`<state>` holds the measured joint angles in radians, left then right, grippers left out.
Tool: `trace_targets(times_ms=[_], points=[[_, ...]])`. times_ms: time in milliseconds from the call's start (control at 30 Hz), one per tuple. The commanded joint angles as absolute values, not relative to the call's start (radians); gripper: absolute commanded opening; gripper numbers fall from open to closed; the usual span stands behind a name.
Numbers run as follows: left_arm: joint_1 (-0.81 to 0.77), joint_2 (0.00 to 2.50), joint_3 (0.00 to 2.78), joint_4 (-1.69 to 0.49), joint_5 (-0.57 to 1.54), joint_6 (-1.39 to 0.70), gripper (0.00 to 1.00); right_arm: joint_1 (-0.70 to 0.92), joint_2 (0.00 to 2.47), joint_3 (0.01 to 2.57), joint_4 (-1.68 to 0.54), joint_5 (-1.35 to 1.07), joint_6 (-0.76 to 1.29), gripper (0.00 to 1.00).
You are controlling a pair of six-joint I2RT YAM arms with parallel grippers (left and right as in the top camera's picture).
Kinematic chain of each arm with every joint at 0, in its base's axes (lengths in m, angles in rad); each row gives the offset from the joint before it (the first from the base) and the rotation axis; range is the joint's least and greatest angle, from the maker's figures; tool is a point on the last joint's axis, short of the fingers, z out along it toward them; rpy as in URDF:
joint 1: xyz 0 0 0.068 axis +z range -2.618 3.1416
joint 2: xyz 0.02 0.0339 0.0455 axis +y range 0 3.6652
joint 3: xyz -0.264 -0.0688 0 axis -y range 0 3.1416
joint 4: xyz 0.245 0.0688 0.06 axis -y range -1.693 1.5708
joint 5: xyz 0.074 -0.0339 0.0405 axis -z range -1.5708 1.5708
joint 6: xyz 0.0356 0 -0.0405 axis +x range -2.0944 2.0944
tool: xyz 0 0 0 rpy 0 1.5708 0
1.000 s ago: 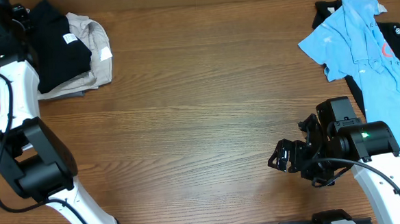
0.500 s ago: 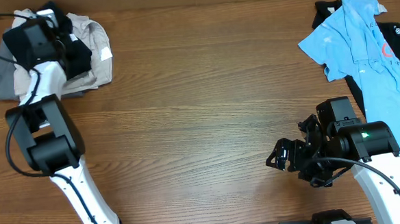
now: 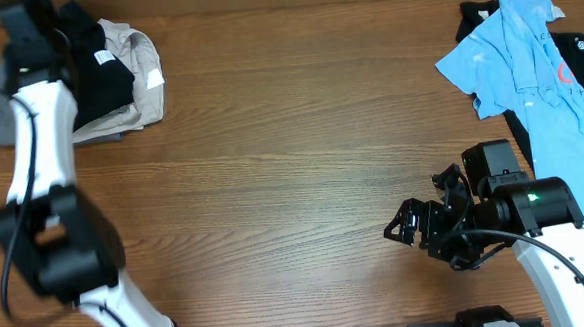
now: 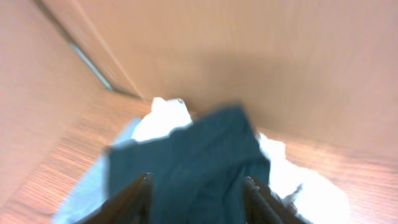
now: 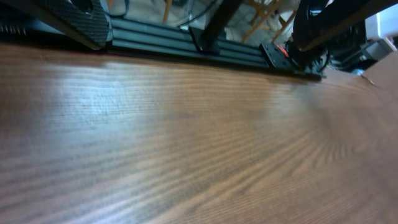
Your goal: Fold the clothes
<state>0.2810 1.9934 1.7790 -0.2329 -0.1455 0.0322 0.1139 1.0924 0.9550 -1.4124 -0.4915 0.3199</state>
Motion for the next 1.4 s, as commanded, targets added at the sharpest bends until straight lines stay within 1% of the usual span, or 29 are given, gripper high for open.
trace_targets(times_ms=[0,33,133,300,433,533,633,700,833,933,1033,1133,1233,1300,1333,1367], points=[[0.274,1.812,1.791,-0.299,-0.123,-0.044,0.90,0.119,1.058,0.958,-1.391,-0.503,0.361,0.99],[0.274,1.764,1.791,-0.342,-0.084,-0.064,1.00,0.119,1.049,0.961,-1.385,-0.503,0.368,0.99],[0.274,1.642,1.791,-0.454,0.061,-0.114,1.00,0.119,1.017,0.986,-1.372,-0.503,0.397,0.98],[0.274,1.444,1.791,-0.668,0.385,-0.192,1.00,0.119,0.925,1.074,-1.354,-0.558,0.421,0.98],[0.274,1.314,1.791,-0.752,0.553,-0.264,1.00,0.119,0.817,1.155,-1.401,-0.582,0.420,0.98],[0.274,1.228,1.791,-0.828,0.595,-0.326,1.00,0.119,0.729,1.186,-1.445,-0.633,0.420,0.98],[0.274,1.157,1.791,-0.946,0.646,-0.311,1.00,0.119,0.644,1.186,-1.500,-0.645,0.419,0.98],[0.274,1.110,1.791,-1.044,0.680,-0.223,1.00,0.118,0.587,1.186,-1.534,-0.638,0.420,0.98],[0.274,1.019,1.790,-1.258,0.681,-0.057,1.00,0.118,0.490,1.186,-1.554,-0.630,0.422,0.98],[0.274,0.951,1.781,-1.367,0.696,-0.020,1.00,0.117,0.429,1.186,-1.555,-0.611,0.444,0.98],[0.274,0.893,1.757,-1.434,0.730,0.025,1.00,0.117,0.378,1.186,-1.583,-0.525,0.528,0.96],[0.274,0.827,1.710,-1.496,0.731,0.031,1.00,0.117,0.322,1.186,-1.589,-0.495,0.552,0.96],[0.274,0.748,1.636,-1.513,0.733,0.031,1.00,0.114,0.274,1.186,-1.590,-0.471,0.555,0.93],[0.274,0.691,1.576,-1.494,0.735,0.030,0.99,0.107,0.257,1.185,-1.594,-0.419,0.555,0.95],[0.274,0.664,1.545,-1.477,0.735,0.030,1.00,0.104,0.257,1.185,-1.594,-0.397,0.555,0.98],[0.274,0.634,1.510,-1.454,0.734,0.030,1.00,0.102,0.257,1.185,-1.589,-0.381,0.555,1.00]])
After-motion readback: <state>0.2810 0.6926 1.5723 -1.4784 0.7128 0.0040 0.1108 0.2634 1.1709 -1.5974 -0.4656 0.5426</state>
